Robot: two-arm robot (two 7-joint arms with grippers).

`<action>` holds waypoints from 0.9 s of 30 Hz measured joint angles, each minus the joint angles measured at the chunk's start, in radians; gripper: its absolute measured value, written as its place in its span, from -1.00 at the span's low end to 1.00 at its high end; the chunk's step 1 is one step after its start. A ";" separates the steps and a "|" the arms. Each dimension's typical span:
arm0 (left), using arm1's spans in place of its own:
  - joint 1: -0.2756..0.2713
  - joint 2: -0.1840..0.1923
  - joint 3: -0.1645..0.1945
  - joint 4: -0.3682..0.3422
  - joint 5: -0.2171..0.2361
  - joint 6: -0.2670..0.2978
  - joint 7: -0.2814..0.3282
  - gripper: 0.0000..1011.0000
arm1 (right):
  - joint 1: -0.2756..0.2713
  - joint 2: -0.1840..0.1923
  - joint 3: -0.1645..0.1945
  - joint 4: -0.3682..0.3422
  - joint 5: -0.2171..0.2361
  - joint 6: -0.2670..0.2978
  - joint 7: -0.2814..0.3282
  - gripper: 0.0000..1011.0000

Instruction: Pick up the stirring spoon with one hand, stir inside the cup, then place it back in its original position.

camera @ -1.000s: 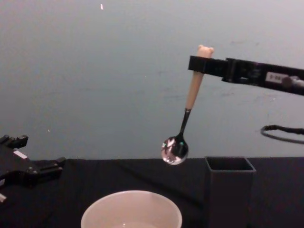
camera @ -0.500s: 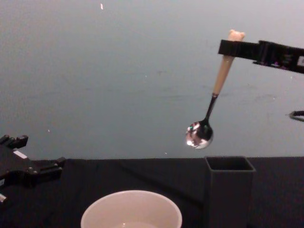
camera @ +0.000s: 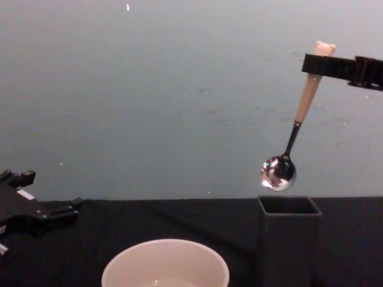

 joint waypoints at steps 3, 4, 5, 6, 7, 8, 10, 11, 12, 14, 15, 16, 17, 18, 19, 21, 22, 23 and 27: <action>0.000 0.000 0.000 0.000 0.000 0.000 0.000 0.98 | -0.004 0.009 0.003 0.005 -0.001 -0.003 0.002 -0.58; 0.000 0.000 0.000 0.000 0.000 0.000 0.000 0.98 | -0.005 0.010 0.003 0.006 -0.001 -0.004 0.004 -0.58; 0.000 0.000 0.000 0.000 0.000 0.000 0.000 0.98 | -0.007 0.013 0.003 0.009 -0.004 -0.006 0.007 -0.58; 0.000 0.000 0.000 0.000 0.000 0.000 0.000 0.98 | -0.007 0.013 0.003 0.009 -0.004 -0.006 0.007 -0.58; 0.000 0.000 0.000 0.000 0.000 0.000 0.000 0.98 | -0.009 0.016 0.002 0.012 -0.008 -0.008 0.008 -0.58; 0.000 0.000 0.000 0.000 0.000 0.000 0.000 0.98 | -0.010 0.019 0.000 0.015 -0.013 -0.009 0.011 -0.58; 0.000 0.000 0.000 0.000 0.000 0.000 0.000 0.98 | -0.012 0.020 -0.003 0.020 -0.019 -0.010 0.013 -0.58; 0.000 0.000 0.000 0.000 0.000 0.000 0.000 0.98 | -0.013 0.021 -0.006 0.025 -0.026 -0.012 0.014 -0.58; 0.000 0.000 0.000 0.000 0.000 0.000 0.000 0.98 | -0.013 0.022 -0.008 0.027 -0.029 -0.012 0.015 -0.58; 0.000 0.000 0.000 0.000 0.000 0.000 0.000 0.98 | -0.014 0.022 -0.011 0.033 -0.036 -0.014 0.016 -0.58; 0.000 0.000 0.000 0.000 0.000 0.000 0.000 0.98 | -0.014 0.022 -0.012 0.035 -0.039 -0.015 0.016 -0.58; 0.000 0.000 0.000 0.000 0.000 0.000 0.000 0.98 | -0.014 0.022 -0.015 0.039 -0.045 -0.017 0.019 -0.58; 0.000 0.000 0.000 0.000 0.000 0.000 0.000 0.98 | -0.014 0.022 -0.016 0.041 -0.048 -0.018 0.021 -0.58; 0.000 0.000 0.000 0.000 0.000 0.000 0.000 0.98 | -0.014 0.021 -0.018 0.045 -0.054 -0.019 0.024 -0.58; 0.000 0.000 0.000 0.000 0.000 0.000 0.000 0.98 | -0.014 0.021 -0.018 0.045 -0.054 -0.019 0.024 -0.58; 0.000 0.000 0.000 0.000 0.000 0.000 0.000 0.98 | -0.014 0.020 -0.023 0.051 -0.062 -0.019 0.028 -0.58; 0.000 0.000 0.000 0.000 0.000 0.000 0.000 0.98 | -0.013 0.019 -0.027 0.056 -0.071 -0.020 0.030 -0.58; 0.000 0.000 0.000 0.000 0.000 0.000 0.000 0.98 | -0.013 0.018 -0.029 0.058 -0.075 -0.021 0.030 -0.58; 0.000 0.000 0.000 0.000 0.000 0.000 0.000 0.98 | -0.011 0.012 -0.039 0.073 -0.096 -0.022 0.032 -0.58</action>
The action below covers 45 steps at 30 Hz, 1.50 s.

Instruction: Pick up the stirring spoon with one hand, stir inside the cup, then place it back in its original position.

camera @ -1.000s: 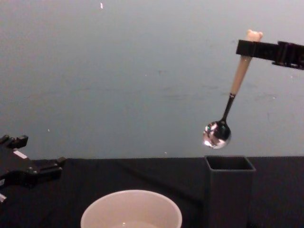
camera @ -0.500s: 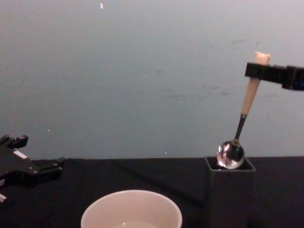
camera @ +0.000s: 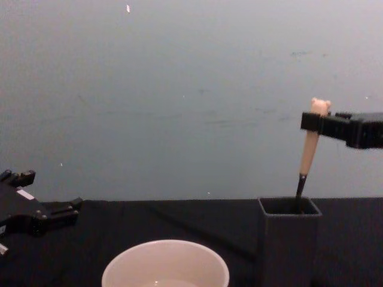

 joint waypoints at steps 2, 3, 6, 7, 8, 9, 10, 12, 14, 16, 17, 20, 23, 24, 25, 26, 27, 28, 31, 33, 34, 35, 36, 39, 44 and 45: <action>0.000 0.000 0.000 0.000 0.000 0.000 0.000 0.98 | 0.002 -0.006 -0.007 0.010 -0.014 0.000 0.000 -0.58; 0.000 0.000 0.000 0.000 0.000 0.000 0.000 0.98 | 0.003 -0.007 -0.009 0.014 -0.018 0.001 0.000 -0.58; 0.000 0.000 0.000 0.000 0.000 0.000 0.000 0.98 | 0.005 -0.013 -0.015 0.027 -0.033 0.004 0.000 -0.58; 0.000 0.000 0.000 0.000 0.000 0.000 0.000 0.98 | 0.006 -0.016 -0.018 0.033 -0.039 0.006 0.002 -0.58; 0.000 0.000 0.000 0.000 0.000 0.000 0.000 0.98 | 0.007 -0.017 -0.020 0.036 -0.043 0.007 0.002 -0.58; 0.000 0.000 0.000 0.000 0.000 0.000 0.000 0.98 | 0.007 -0.018 -0.022 0.039 -0.047 0.008 0.003 -0.58; 0.000 0.000 0.000 0.000 0.000 0.000 0.000 0.98 | 0.008 -0.020 -0.023 0.041 -0.051 0.010 0.003 -0.58; 0.000 0.000 0.000 0.000 0.000 0.000 0.000 0.98 | 0.008 -0.024 -0.027 0.049 -0.060 0.015 0.004 -0.58; 0.000 0.000 0.000 0.000 0.000 0.000 0.000 0.98 | 0.008 -0.027 -0.030 0.053 -0.065 0.019 0.005 -0.58; 0.000 0.000 0.000 0.000 0.000 0.000 0.000 0.98 | 0.009 -0.030 -0.032 0.059 -0.072 0.024 0.005 -0.58; 0.000 0.000 0.000 0.000 0.000 0.000 0.000 0.98 | 0.009 -0.031 -0.033 0.061 -0.074 0.025 0.005 -0.58; 0.000 0.000 0.000 0.000 0.000 0.000 0.000 0.98 | 0.010 -0.037 -0.036 0.070 -0.086 0.033 0.005 -0.58; 0.000 0.000 0.000 0.000 0.000 0.000 0.000 0.98 | 0.010 -0.041 -0.038 0.077 -0.096 0.039 0.005 -0.58; 0.000 0.000 0.000 0.000 0.000 0.000 0.000 0.98 | 0.010 -0.042 -0.038 0.079 -0.098 0.040 0.004 -0.58; 0.000 0.000 0.000 0.000 0.000 0.000 0.000 0.98 | 0.011 -0.043 -0.038 0.080 -0.100 0.042 0.004 -0.58; 0.000 0.000 0.000 0.000 0.000 0.000 0.000 0.98 | 0.011 -0.044 -0.039 0.081 -0.102 0.042 0.004 -0.58; 0.000 0.000 0.000 0.000 0.000 0.000 0.000 0.98 | 0.011 -0.044 -0.039 0.082 -0.104 0.043 0.004 -0.58; 0.000 0.000 0.000 0.000 0.000 0.000 0.000 0.98 | 0.011 -0.045 -0.039 0.082 -0.107 0.046 0.004 -0.58; 0.000 0.000 0.000 0.000 0.000 0.000 0.000 0.98 | 0.009 -0.048 -0.038 0.082 -0.112 0.050 0.004 -0.58; 0.000 0.000 0.000 0.000 0.000 0.000 0.000 0.98 | 0.008 -0.049 -0.037 0.082 -0.114 0.052 0.004 -0.58; 0.000 0.000 0.000 0.000 0.000 0.000 0.000 0.98 | 0.008 -0.049 -0.037 0.082 -0.114 0.052 0.004 -0.58; 0.000 0.000 0.000 0.000 0.000 0.000 0.000 0.98 | 0.008 -0.051 -0.036 0.083 -0.115 0.056 0.006 -0.58; 0.000 0.000 0.000 0.000 0.000 0.000 0.000 0.98 | 0.007 -0.051 -0.035 0.083 -0.115 0.058 0.008 -0.58; 0.000 0.000 0.000 0.000 0.000 0.000 0.000 0.98 | 0.006 -0.051 -0.034 0.083 -0.117 0.060 0.010 -0.58; 0.000 0.000 0.000 0.000 0.000 0.000 0.000 0.98 | 0.004 -0.051 -0.033 0.082 -0.122 0.062 0.010 -0.58; 0.000 0.000 0.000 0.000 0.000 0.000 0.000 0.98 | 0.003 -0.051 -0.032 0.082 -0.123 0.062 0.009 -0.58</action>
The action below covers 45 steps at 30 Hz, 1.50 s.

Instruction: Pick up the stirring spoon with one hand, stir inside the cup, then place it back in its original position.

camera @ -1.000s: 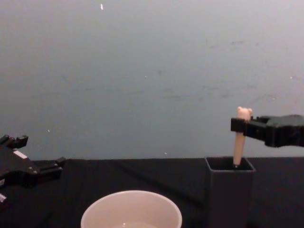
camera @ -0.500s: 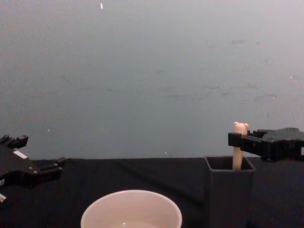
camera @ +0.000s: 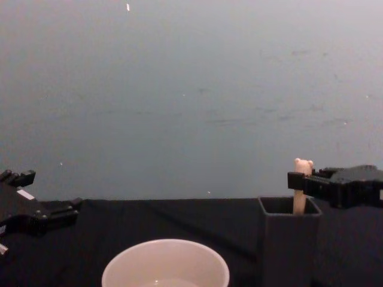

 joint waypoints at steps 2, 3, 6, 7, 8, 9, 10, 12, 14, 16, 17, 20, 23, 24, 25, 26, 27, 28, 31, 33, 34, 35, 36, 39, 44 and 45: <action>0.000 0.000 0.000 0.000 0.000 0.000 0.000 0.98 | -0.001 0.000 0.001 0.000 -0.002 0.000 -0.001 -0.58; 0.000 0.000 0.000 0.000 0.000 0.000 0.000 0.98 | -0.001 0.000 0.001 -0.001 -0.002 0.000 -0.001 -0.58; 0.000 0.000 0.000 0.000 0.000 0.000 0.000 0.98 | -0.001 0.000 0.001 -0.001 -0.002 0.000 -0.001 -0.58; 0.000 0.000 0.000 0.000 0.000 0.000 0.000 0.98 | -0.001 0.000 0.001 -0.001 -0.002 0.000 -0.001 -0.58; 0.000 0.000 0.000 0.000 0.000 0.000 0.000 0.98 | -0.001 0.000 0.001 -0.001 -0.002 0.000 -0.001 -0.58; 0.000 0.000 0.000 0.000 0.000 0.000 0.000 0.98 | -0.001 0.000 0.001 -0.001 -0.002 0.000 -0.001 -0.58; 0.000 0.000 0.000 0.000 0.000 0.000 0.000 0.98 | -0.001 0.000 0.001 -0.001 -0.002 0.000 -0.001 -0.58; 0.000 0.000 0.000 0.000 0.000 0.000 0.000 0.98 | -0.001 0.000 0.001 -0.001 -0.002 0.000 -0.001 -0.58; 0.000 0.000 0.000 0.000 0.000 0.000 0.000 0.98 | -0.001 0.000 0.000 -0.001 -0.002 0.000 -0.001 -0.58; 0.000 0.000 0.000 0.000 0.000 0.000 0.000 0.98 | -0.001 0.000 0.000 -0.001 -0.002 0.000 -0.001 -0.58; 0.000 0.000 0.000 0.000 0.000 0.000 0.000 0.98 | 0.000 0.000 0.000 -0.001 -0.002 0.000 -0.001 -0.58; 0.000 0.000 0.000 0.000 0.000 0.000 0.000 0.98 | 0.000 0.000 0.000 -0.001 -0.001 0.000 -0.001 -0.57; 0.000 0.000 0.000 0.000 0.000 0.000 0.000 0.98 | 0.000 0.000 0.000 -0.001 -0.001 0.000 -0.001 -0.40; 0.000 0.000 0.000 0.000 0.000 0.000 0.000 0.98 | 0.000 0.000 0.000 -0.001 -0.001 0.000 -0.001 -0.36; 0.000 0.000 0.000 0.000 0.000 0.000 0.000 0.98 | 0.000 0.000 0.000 -0.001 -0.001 0.000 -0.001 -0.33; 0.000 0.000 0.000 0.000 0.000 0.000 0.000 0.98 | 0.000 0.000 0.000 -0.001 -0.001 -0.001 -0.001 -0.22; 0.000 0.000 0.000 0.000 0.000 0.000 0.000 0.98 | 0.000 0.000 0.000 -0.001 -0.001 -0.001 -0.001 -0.16; 0.000 0.000 0.000 0.000 0.000 0.000 0.000 0.98 | 0.000 0.000 0.000 -0.001 -0.001 -0.001 -0.001 -0.12; 0.000 0.000 0.000 0.000 0.000 0.000 0.000 0.98 | 0.000 0.000 0.000 -0.001 -0.001 -0.001 0.000 0.07; 0.000 0.000 0.000 0.000 0.000 0.000 0.000 0.98 | 0.000 0.000 0.000 -0.001 0.000 -0.001 -0.001 0.24; 0.000 0.000 0.000 0.000 0.000 0.000 0.000 0.98 | 0.000 0.000 0.000 -0.001 0.000 -0.001 -0.001 0.28; 0.000 0.000 0.000 0.000 0.000 0.000 0.000 0.98 | 0.000 0.000 0.000 -0.001 0.000 -0.001 -0.001 0.32; 0.000 0.000 0.000 0.000 0.000 0.000 0.000 0.98 | 0.000 0.000 0.000 -0.001 0.000 -0.001 0.000 0.35; 0.000 0.000 0.000 0.000 0.000 0.000 0.000 0.98 | 0.000 0.000 0.000 -0.001 0.000 -0.001 -0.001 0.62; 0.000 0.000 0.000 0.000 0.000 0.000 0.000 0.98 | 0.000 0.000 0.000 -0.001 0.001 -0.001 0.000 0.86; 0.000 0.000 0.000 0.000 0.000 0.000 0.000 0.98 | 0.000 0.000 0.000 -0.001 0.001 -0.001 -0.001 0.89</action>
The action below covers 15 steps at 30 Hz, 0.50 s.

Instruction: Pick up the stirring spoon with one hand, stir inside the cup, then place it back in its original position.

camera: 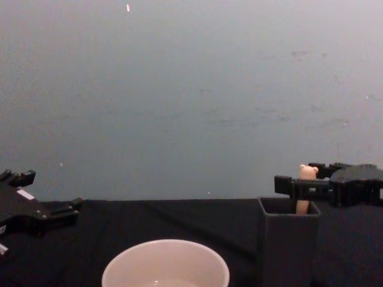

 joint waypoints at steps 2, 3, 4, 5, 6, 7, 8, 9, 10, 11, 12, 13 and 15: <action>0.000 0.000 0.000 0.000 0.000 0.000 0.000 0.98 | -0.002 -0.003 0.004 0.000 -0.001 -0.011 -0.003 0.98; 0.000 0.000 0.000 0.000 0.000 0.000 0.000 0.98 | -0.004 -0.005 0.007 -0.001 -0.001 -0.017 -0.008 0.98; 0.000 0.000 0.000 0.000 0.000 0.000 0.000 0.98 | -0.007 -0.011 0.012 -0.002 -0.004 -0.028 -0.017 0.98; 0.000 0.000 0.000 0.000 0.000 0.000 0.000 0.98 | -0.008 -0.015 0.016 -0.003 -0.007 -0.034 -0.023 0.98; 0.000 0.000 0.000 0.000 0.000 0.000 0.000 0.98 | -0.009 -0.019 0.020 -0.004 -0.010 -0.039 -0.030 0.98; 0.000 0.000 0.000 0.000 0.000 0.000 0.000 0.98 | -0.010 -0.024 0.024 -0.006 -0.012 -0.045 -0.038 0.98; 0.000 0.000 0.000 0.000 0.000 0.000 0.000 0.98 | -0.011 -0.034 0.033 -0.009 -0.020 -0.059 -0.054 0.98; 0.000 0.000 0.000 0.000 0.000 0.000 0.000 0.98 | -0.012 -0.040 0.039 -0.012 -0.024 -0.066 -0.064 0.98; 0.000 0.000 0.000 0.000 0.000 0.000 0.000 0.98 | -0.014 -0.054 0.051 -0.016 -0.032 -0.085 -0.085 0.98; 0.000 0.000 0.000 0.000 0.000 0.000 0.000 0.98 | -0.015 -0.060 0.057 -0.018 -0.036 -0.095 -0.096 0.98; 0.000 0.000 0.000 0.000 0.000 0.000 0.000 0.98 | -0.017 -0.069 0.067 -0.021 -0.040 -0.105 -0.111 0.98; 0.000 0.000 0.000 0.000 0.000 0.000 0.000 0.98 | -0.021 -0.086 0.084 -0.026 -0.051 -0.128 -0.146 0.98; 0.000 0.000 0.000 0.000 0.000 0.000 0.000 0.98 | -0.026 -0.105 0.102 -0.030 -0.068 -0.155 -0.188 0.98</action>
